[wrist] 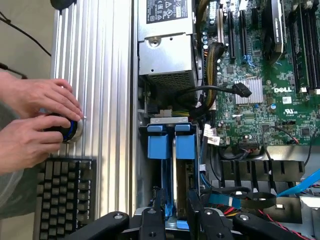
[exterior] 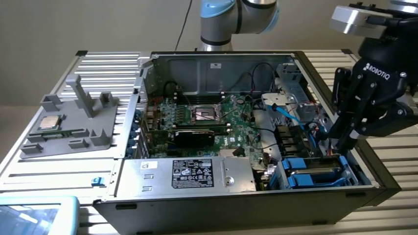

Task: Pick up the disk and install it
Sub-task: 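Insert the first disk wire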

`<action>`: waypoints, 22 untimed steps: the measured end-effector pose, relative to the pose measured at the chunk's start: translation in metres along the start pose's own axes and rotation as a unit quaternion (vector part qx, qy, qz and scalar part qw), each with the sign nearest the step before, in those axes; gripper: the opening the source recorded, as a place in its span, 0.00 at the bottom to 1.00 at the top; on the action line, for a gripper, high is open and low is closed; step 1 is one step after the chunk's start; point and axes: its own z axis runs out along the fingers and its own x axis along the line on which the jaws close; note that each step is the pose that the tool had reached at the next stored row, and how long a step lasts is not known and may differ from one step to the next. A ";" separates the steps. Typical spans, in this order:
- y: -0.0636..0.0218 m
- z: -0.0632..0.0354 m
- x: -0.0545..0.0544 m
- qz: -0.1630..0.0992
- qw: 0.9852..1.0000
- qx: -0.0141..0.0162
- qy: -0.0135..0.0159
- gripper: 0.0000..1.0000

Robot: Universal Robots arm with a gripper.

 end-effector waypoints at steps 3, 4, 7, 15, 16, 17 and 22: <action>0.0010 -0.0061 -0.004 0.002 1.000 0.000 0.016 0.31; 0.0013 -0.0080 -0.005 0.003 1.000 0.001 0.021 0.31; 0.0025 -0.0140 -0.011 0.005 0.999 0.001 0.034 0.31; 0.0145 -0.0179 -0.025 0.007 0.999 0.003 0.046 0.31; 0.0176 -0.0175 -0.025 0.007 0.999 0.004 0.046 0.31; 0.0199 -0.0171 -0.025 0.008 0.999 0.005 0.046 0.31; 0.0211 -0.0167 -0.025 0.008 0.999 0.005 0.046 0.31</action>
